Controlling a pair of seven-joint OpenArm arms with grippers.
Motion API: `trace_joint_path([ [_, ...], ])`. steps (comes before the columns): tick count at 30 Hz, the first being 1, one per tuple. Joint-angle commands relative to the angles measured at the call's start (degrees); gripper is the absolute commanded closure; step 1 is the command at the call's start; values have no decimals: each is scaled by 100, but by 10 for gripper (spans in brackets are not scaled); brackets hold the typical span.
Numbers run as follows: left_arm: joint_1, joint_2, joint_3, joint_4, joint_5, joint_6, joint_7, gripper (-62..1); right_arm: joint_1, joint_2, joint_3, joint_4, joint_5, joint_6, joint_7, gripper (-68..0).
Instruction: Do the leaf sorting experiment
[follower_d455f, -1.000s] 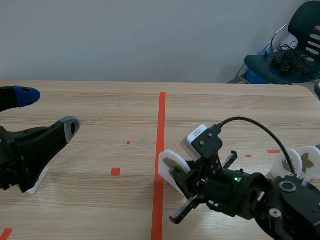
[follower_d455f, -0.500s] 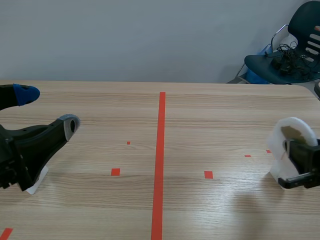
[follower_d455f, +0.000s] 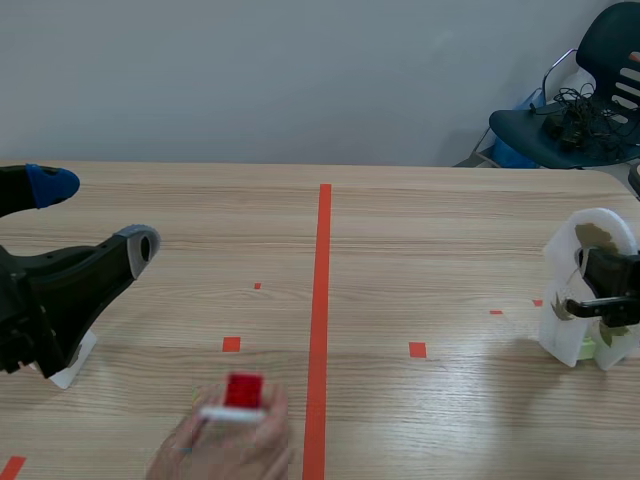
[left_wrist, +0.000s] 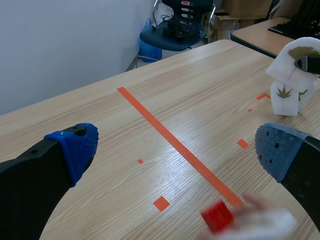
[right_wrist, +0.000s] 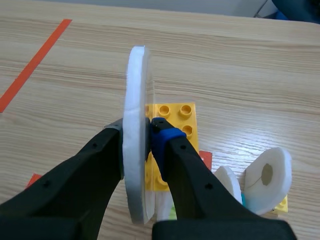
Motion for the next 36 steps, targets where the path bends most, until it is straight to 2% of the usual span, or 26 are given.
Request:
trace_joint_path([
  [1,-17,-4,-15,-11,-81,-7,-125,-623,-120,83,260,173,138,223,-48,-46],
  [3,-17,-4,-15,-11,-81,-7,-125,-623,-120,83,538,299,404,586,-205,-46],
  [5,-17,-4,-15,-11,-81,-7,-125,-623,-120,81,815,435,743,772,-319,-46],
  [7,-17,-4,-15,-11,-81,-7,-125,-623,-116,90,1049,555,955,789,-337,-46],
  [10,-17,-4,-15,-11,-81,-7,-125,-623,-50,192,1163,621,975,776,-356,-46],
  [12,-17,-4,-15,-11,-81,-7,-125,-623,31,267,1158,621,951,669,-352,-46],
  [15,-17,-4,-15,-11,-81,-7,-125,-623,251,286,1150,616,785,354,-354,-46],
  [18,-17,-4,-15,-11,-81,-7,-122,-623,514,286,986,531,785,332,-358,-46],
  [21,-20,-4,-15,-11,-81,-7,-125,-623,839,286,514,291,782,308,-376,-46],
  [23,-20,-4,-15,-11,-81,-7,-125,-623,1071,286,114,39,763,90,-374,-46],
  [26,-17,-4,-15,-11,-81,-7,-125,-623,1386,282,-417,-542,479,-293,-275,-46],
  [28,-17,-4,-15,-11,-81,-7,-125,-623,1578,264,-682,-990,354,-407,-61,-46],
  [31,-31,-4,-15,-13,-81,-7,-120,-623,1818,164,-896,-1513,24,-448,101,-46],
  [36,-31,-4,-15,-13,-81,-7,-122,-623,1847,26,-968,-1784,-173,-1008,229,-53],
])
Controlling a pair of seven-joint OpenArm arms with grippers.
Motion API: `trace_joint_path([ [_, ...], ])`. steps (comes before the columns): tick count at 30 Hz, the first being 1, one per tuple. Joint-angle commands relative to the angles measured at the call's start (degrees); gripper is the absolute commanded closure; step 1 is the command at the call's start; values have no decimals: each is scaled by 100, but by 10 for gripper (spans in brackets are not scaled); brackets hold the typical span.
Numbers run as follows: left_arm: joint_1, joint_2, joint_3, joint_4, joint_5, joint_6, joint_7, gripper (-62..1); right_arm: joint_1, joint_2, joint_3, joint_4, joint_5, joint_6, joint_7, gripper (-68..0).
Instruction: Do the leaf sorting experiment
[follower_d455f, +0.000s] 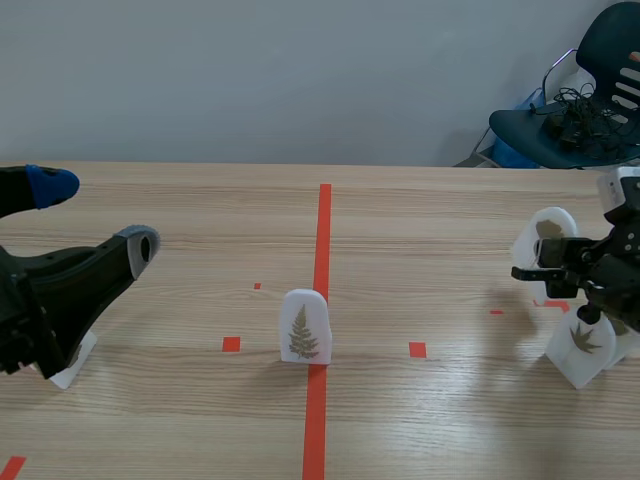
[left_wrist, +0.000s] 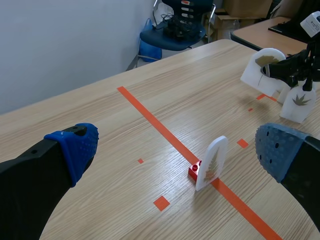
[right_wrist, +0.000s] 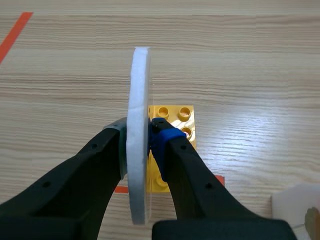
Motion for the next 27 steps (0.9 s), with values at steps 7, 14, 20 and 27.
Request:
trace_joint_path([
  [7,-31,-4,-15,-11,-83,-7,-125,-623,-13,105,74,151,-83,9,109,-243],
  [14,-31,-4,-15,-11,-83,-7,-122,-623,-74,184,289,1075,11,848,-70,-374],
  [20,-31,-7,-15,-11,-83,-7,-122,-623,-468,435,433,3235,588,922,-1250,-435],
  [27,-28,-111,-15,-11,-79,-7,-98,-623,-1862,791,269,5040,1290,922,-1733,-612],
])
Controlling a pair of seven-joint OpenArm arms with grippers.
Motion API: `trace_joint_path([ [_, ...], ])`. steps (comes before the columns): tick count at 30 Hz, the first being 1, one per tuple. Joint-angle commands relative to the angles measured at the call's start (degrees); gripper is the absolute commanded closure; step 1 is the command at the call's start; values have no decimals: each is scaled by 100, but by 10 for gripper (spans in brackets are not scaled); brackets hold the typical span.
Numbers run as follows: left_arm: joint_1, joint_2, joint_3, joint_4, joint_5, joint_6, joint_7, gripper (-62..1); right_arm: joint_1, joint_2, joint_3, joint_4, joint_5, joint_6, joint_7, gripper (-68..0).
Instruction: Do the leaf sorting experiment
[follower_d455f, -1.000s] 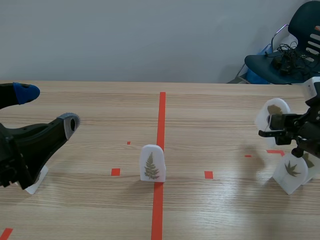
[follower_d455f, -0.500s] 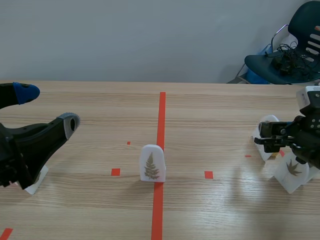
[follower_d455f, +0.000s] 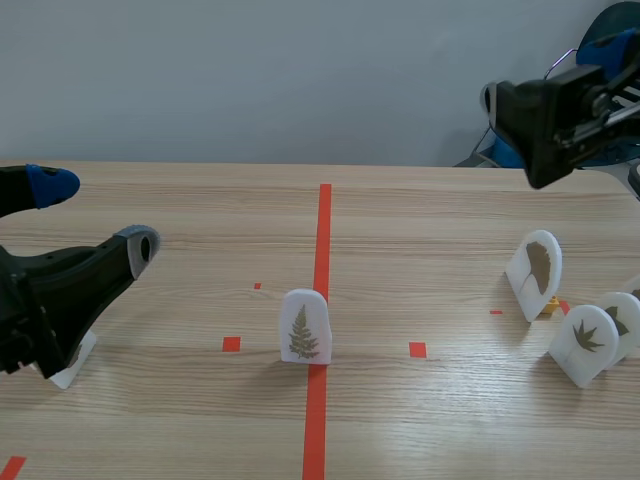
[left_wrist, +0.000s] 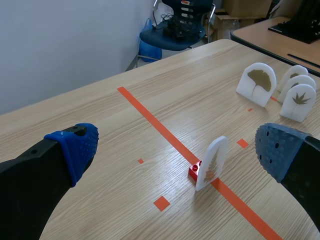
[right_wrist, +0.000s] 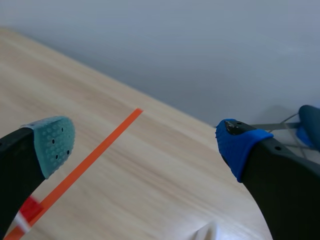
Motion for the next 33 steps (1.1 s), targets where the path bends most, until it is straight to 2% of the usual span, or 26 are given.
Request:
trace_joint_path([
  [1,-28,-127,-15,-11,-76,-7,-79,-623,-509,125,-61,33,155,-13,76,-626],
  [4,-26,-302,0,-11,-44,-7,-72,-623,-1279,201,-44,546,260,-26,142,-657],
  [8,-28,-496,249,-31,7,-7,144,-623,-1985,199,179,1104,262,-39,136,-657],
  [11,-37,-555,780,-151,369,-7,94,-623,-2208,199,398,1279,260,-39,61,-657],
  [15,-269,-520,1755,-551,1266,-7,-485,-623,-2245,197,579,1283,262,-39,-66,-657],
  [17,-584,-431,2203,-931,1703,391,-662,-623,-2245,197,605,1283,262,-39,-61,-657],
  [19,-951,-308,2538,-1429,2004,719,-835,-623,-2245,197,605,1283,262,-39,-63,-657],
  [24,-1893,116,3010,-2879,2531,1217,-1333,-623,-2245,192,605,1283,262,-37,-101,-657],
  [28,-2479,404,3204,-3910,2583,1207,-1639,-623,-2243,164,605,1283,260,-37,-120,-656],
  [31,-2721,560,3445,-4319,3040,1207,-1928,-623,-2243,164,605,1283,258,-37,-122,-656],
  [33,-2828,634,3585,-4446,3134,1231,-1978,-623,-2243,164,605,1283,254,-39,-122,-656],
])
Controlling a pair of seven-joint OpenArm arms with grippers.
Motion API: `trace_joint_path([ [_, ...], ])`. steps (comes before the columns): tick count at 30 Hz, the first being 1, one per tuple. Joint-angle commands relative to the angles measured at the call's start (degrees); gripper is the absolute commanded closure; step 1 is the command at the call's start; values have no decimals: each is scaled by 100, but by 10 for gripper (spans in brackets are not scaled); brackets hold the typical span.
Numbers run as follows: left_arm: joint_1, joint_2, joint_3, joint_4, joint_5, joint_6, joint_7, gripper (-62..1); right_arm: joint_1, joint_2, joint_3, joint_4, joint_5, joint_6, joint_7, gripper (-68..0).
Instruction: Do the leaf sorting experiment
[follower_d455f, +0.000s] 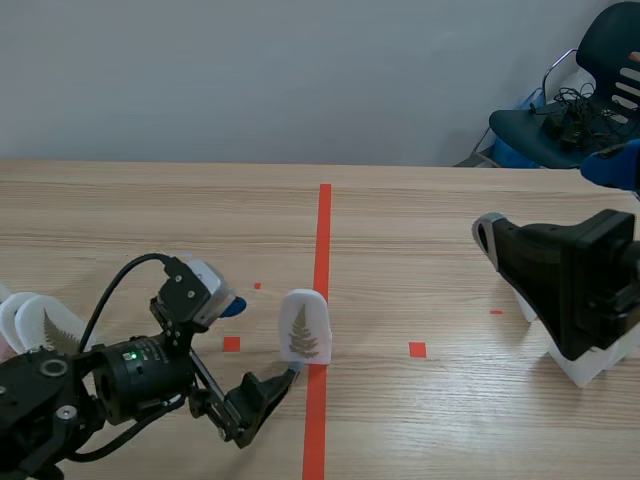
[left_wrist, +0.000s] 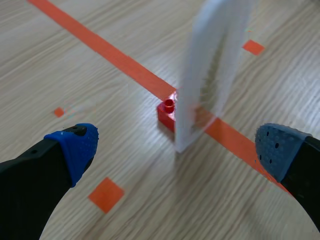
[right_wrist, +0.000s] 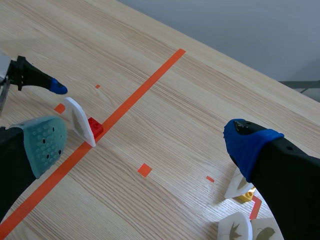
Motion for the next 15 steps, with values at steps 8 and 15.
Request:
trace_joint_path([
  [8,-96,216,166,262,-85,116,-245,-604,63,-2,9,-15,39,-20,28,-653],
  [15,-92,214,166,262,-85,109,-284,-303,66,-2,9,-15,39,-20,28,-653],
])
